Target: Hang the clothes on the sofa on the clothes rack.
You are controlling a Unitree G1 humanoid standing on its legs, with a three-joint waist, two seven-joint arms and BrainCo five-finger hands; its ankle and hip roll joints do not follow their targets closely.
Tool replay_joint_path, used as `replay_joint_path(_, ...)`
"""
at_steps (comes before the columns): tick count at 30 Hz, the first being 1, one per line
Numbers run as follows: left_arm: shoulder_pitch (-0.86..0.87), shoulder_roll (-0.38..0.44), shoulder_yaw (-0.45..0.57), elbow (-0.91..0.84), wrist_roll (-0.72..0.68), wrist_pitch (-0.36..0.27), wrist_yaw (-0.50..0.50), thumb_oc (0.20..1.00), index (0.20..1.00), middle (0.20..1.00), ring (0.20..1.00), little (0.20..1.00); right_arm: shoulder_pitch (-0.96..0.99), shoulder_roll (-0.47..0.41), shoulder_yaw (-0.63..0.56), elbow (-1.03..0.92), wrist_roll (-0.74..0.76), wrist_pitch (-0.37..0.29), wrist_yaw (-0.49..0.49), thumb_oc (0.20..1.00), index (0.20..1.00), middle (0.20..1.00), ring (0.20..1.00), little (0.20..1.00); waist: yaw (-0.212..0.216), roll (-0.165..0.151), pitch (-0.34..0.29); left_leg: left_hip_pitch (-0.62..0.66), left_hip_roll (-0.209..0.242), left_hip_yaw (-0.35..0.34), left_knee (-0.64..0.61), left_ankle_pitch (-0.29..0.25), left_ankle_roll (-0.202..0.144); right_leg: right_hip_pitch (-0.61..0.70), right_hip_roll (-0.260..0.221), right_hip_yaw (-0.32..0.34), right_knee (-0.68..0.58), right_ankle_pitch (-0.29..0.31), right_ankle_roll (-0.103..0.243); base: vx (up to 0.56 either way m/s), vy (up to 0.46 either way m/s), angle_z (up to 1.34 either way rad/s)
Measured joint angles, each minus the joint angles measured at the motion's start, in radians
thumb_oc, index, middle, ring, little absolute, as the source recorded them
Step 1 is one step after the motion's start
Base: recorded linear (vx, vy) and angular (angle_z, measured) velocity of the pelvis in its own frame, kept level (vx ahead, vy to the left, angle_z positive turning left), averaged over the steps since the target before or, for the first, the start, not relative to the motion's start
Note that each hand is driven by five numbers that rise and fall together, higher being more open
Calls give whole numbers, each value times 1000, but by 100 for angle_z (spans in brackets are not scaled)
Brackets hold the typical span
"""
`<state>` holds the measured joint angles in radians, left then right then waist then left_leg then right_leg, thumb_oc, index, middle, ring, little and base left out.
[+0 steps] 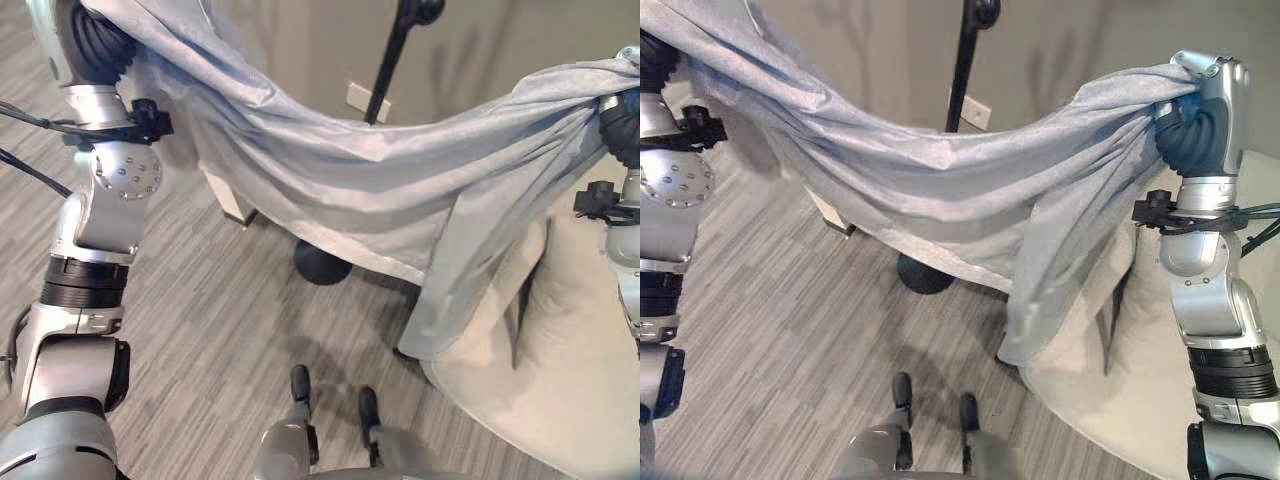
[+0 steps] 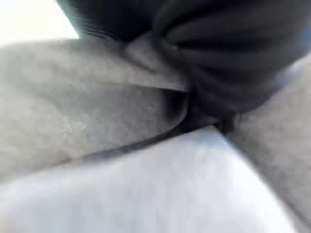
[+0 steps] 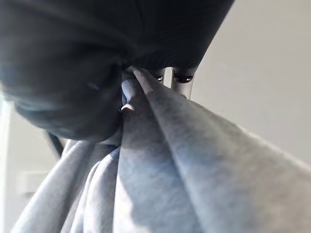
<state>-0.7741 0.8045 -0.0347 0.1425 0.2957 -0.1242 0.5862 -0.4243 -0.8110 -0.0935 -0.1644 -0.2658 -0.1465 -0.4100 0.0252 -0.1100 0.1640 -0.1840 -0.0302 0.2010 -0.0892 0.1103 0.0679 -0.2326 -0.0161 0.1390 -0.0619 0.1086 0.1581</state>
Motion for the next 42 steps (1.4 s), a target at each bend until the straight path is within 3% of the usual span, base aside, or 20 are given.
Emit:
replay_joint_path(1, 6, 1, 13, -13, 0, -1, 0, 200, 200, 200, 200, 200, 5, 1, 0, 2, 1, -1, 0, 200, 200, 200, 200, 200, 4, -10, -2, 13, -11, 1, 0, -15, -7, -1, -10, -11, -3, 42, -3, 267, -16, 46)
replay_joint_path(2, 44, -3, 66, -37, 0, -12, 0, 200, 200, 200, 200, 200, 10, 10, 0, 23, 3, -10, 10, 200, 200, 200, 200, 200, 21, -16, -6, 40, -4, 4, -1, -43, -43, 37, -4, -15, -29, 31, -29, 227, -7, 4)
replay_joint_path(4, 66, -8, 98, -45, -1, -11, -3, 200, 200, 200, 200, 200, 25, 11, -2, 38, 12, -14, 13, 200, 200, 200, 200, 200, 28, -18, -9, 92, 22, 3, -1, -55, -61, 88, 24, -17, -28, 22, -45, 147, -12, -11)
replay_joint_path(13, 82, -25, 99, -112, 0, -22, -25, 200, 200, 200, 200, 200, 89, 77, -58, 27, 11, -17, 21, 200, 200, 200, 200, 200, 5, -16, -25, 121, 48, 3, -1, -55, -61, 116, 49, -40, -28, 18, -49, 47, -5, -2)
replay_joint_path(16, 170, -6, 131, -208, -14, -45, -62, 200, 200, 200, 200, 200, 142, 103, -94, 15, 3, -18, 22, 200, 200, 200, 200, 200, 9, -8, -29, 126, 45, 7, -1, -57, -63, 120, 44, -40, -28, 9, -55, 50, 7, -2)
replay_joint_path(21, 426, -6, 284, -409, -195, -186, -174, 200, 200, 200, 200, 200, 256, 158, -215, -89, 17, -70, 34, 200, 200, 200, 200, 200, 13, 11, -44, 132, 45, 12, -1, -66, -75, 124, 44, -39, -28, 0, -62, 32, 16, -3)
replay_joint_path(23, 502, -44, 357, -450, -287, -216, -212, 200, 200, 200, 200, 200, 290, 170, -256, -126, 50, -91, 45, 200, 200, 200, 200, 200, 13, 24, -51, 132, 44, 14, -1, -67, -75, 124, 44, -37, -28, 0, -62, 44, 17, -3)
replay_joint_path(27, 529, -145, 463, -537, -493, -279, -284, 200, 200, 200, 200, 200, 289, 227, -358, -204, 91, -137, 48, 200, 200, 200, 200, 200, 13, 28, -66, 132, 46, 16, -1, -67, -75, 124, 45, -36, -28, -1, -62, 42, 18, -1)
replay_joint_path(31, 484, -158, 464, -552, -560, -318, -294, 200, 200, 200, 200, 200, 240, 222, -367, -216, 91, -165, 20, 200, 200, 200, 200, 200, 12, 25, -111, 132, 46, 17, -1, -68, -75, 124, 46, -36, -28, -3, -58, 10, 3, -1)
replay_joint_path(33, 426, -154, 444, -531, -560, -331, -280, 200, 200, 200, 200, 200, 211, 198, -358, -205, 91, -172, -1, 200, 200, 200, 200, 200, 14, 25, -123, 132, 46, 16, -1, -68, -75, 124, 45, -37, -28, -3, -59, 4, -2, 2)
replay_joint_path(37, 269, -66, 330, -417, -559, -355, -246, 200, 200, 200, 200, 200, 128, 58, -293, -62, 95, -174, -26, 200, 200, 200, 200, 200, 16, 16, -149, 137, 45, 11, -1, -68, -76, 132, 44, -41, -28, -11, -48, 6, -3, 3)
replay_joint_path(38, 189, -17, 267, -330, -559, -352, -227, 200, 200, 200, 200, 200, 86, -34, -245, 29, 116, -162, -32, 200, 200, 200, 200, 200, 17, 15, -156, 133, 44, 6, -1, -68, -76, 130, 43, -45, -28, -11, -48, 1, -1, 7)
replay_joint_path(42, 13, 130, 116, -115, -559, -327, -193, 200, 200, 200, 200, 200, -62, -167, -140, 199, 208, -140, -39, 200, 200, 200, 200, 200, 16, 10, -163, 135, 45, 5, -1, -67, -77, 130, 43, -47, -29, -12, -50, -1, 0, 1)
